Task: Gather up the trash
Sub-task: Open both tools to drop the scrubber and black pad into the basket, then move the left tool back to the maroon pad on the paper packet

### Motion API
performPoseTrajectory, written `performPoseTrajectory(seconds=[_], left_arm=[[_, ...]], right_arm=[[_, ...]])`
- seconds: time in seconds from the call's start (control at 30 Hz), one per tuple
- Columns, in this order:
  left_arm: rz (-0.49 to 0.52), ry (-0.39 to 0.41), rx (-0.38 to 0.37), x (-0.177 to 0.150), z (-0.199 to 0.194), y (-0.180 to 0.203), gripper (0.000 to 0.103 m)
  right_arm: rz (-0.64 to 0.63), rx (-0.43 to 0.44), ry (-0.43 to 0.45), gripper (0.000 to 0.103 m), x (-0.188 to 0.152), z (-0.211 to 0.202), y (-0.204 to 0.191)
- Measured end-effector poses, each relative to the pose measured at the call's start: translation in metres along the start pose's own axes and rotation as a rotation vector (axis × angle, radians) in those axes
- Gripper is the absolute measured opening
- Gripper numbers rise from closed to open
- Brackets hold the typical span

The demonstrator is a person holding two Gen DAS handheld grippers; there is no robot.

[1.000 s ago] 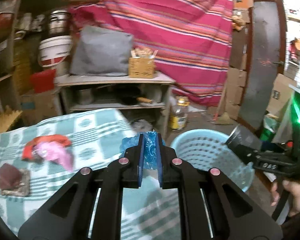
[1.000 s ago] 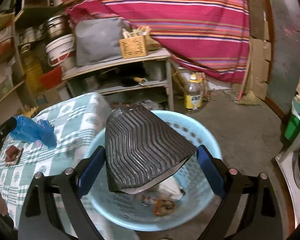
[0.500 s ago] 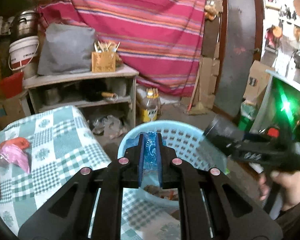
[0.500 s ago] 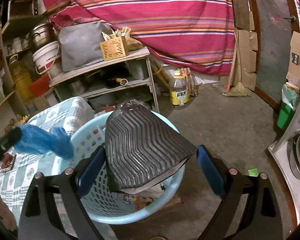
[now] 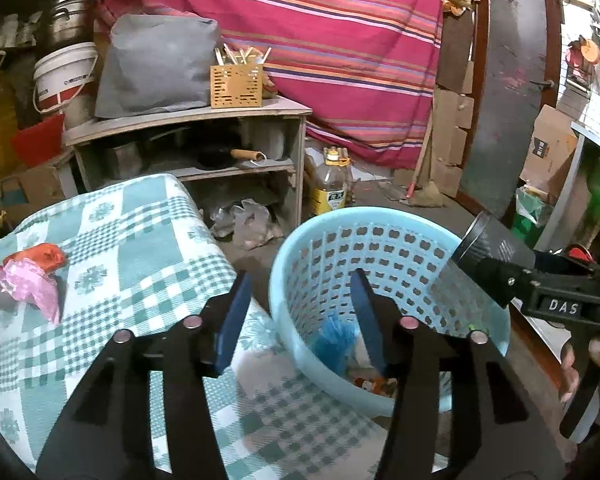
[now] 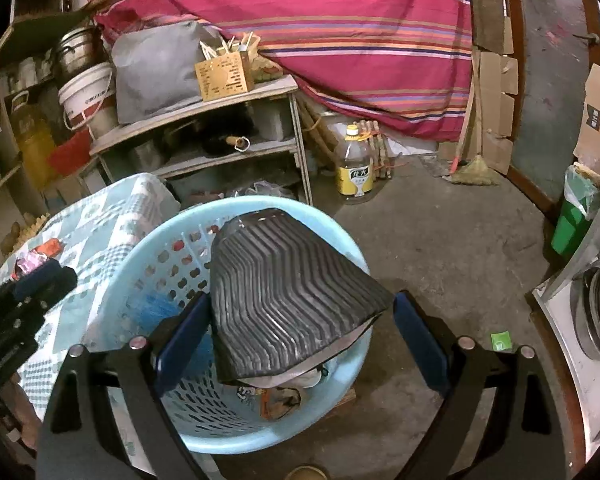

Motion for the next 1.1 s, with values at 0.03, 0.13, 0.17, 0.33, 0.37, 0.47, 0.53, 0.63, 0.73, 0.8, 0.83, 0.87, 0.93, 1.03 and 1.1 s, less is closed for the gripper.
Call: performPoseTrajectory(seconds=[0.03,0.13,0.17,0.33,0.37,0.47,0.53,0.63,0.73,0.8,0.83,0.87,0.93,1.03,1.1], left_arm=[[-0.004,0.001,0.012,0.0,-0.001,-0.005,0.057],[-0.023,0.003,0.05,-0.002,-0.008,-0.02,0.067],[-0.027,0.004,0.059,-0.003,-0.009,-0.024,0.069],[-0.047,-0.012,0.134,-0.013,-0.021,-0.054,0.08],[-0.053,-0.015,0.145,-0.014,-0.024,-0.06,0.08],[-0.074,-0.017,0.177,-0.021,-0.036,-0.081,0.084],[-0.088,-0.019,0.202,-0.026,-0.045,-0.096,0.088],[-0.113,-0.022,0.244,-0.035,-0.06,-0.122,0.09],[-0.139,-0.023,0.288,-0.047,-0.076,-0.149,0.095],[-0.158,-0.025,0.329,-0.056,-0.087,-0.168,0.097],[-0.171,-0.029,0.354,-0.064,-0.094,-0.181,0.097],[-0.181,-0.036,0.368,-0.069,-0.098,-0.191,0.097],[-0.202,-0.058,0.395,-0.084,-0.106,-0.212,0.097],[-0.233,-0.087,0.434,-0.107,-0.118,-0.244,0.097],[-0.25,-0.112,0.457,-0.121,-0.123,-0.262,0.097]], right_arm=[[-0.002,-0.003,-0.004,0.09,-0.001,0.002,-0.001],[-0.002,-0.003,-0.011,0.09,-0.003,0.004,-0.004],[-0.004,-0.003,-0.013,0.09,-0.004,0.005,-0.006],[-0.011,-0.015,-0.017,0.091,-0.007,0.009,-0.018],[-0.014,-0.024,-0.017,0.091,-0.008,0.01,-0.021],[-0.022,-0.036,-0.007,0.091,-0.009,0.009,-0.033],[-0.028,-0.038,0.005,0.092,-0.009,0.006,-0.044],[-0.05,-0.043,0.033,0.095,-0.009,-0.001,-0.061],[-0.071,-0.008,0.048,0.096,-0.012,-0.007,-0.088],[-0.081,0.023,0.054,0.096,-0.016,-0.01,-0.109],[-0.087,0.037,0.054,0.096,-0.019,-0.011,-0.119],[-0.093,0.053,0.054,0.096,-0.022,-0.011,-0.129],[-0.109,0.085,0.049,0.096,-0.03,-0.01,-0.154],[-0.136,0.119,0.039,0.096,-0.043,-0.008,-0.184],[-0.164,0.143,0.035,0.096,-0.054,-0.005,-0.206]])
Point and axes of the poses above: each gripper's, at about its wrist camera, not at the fingertips, and z roughly the way its jaws point, y to its right, x to its top, the point moved 10 cm from there along z, roughly the way its jaws point, and after that the axes turned 15 degrees about z, right-handed, at the moved point
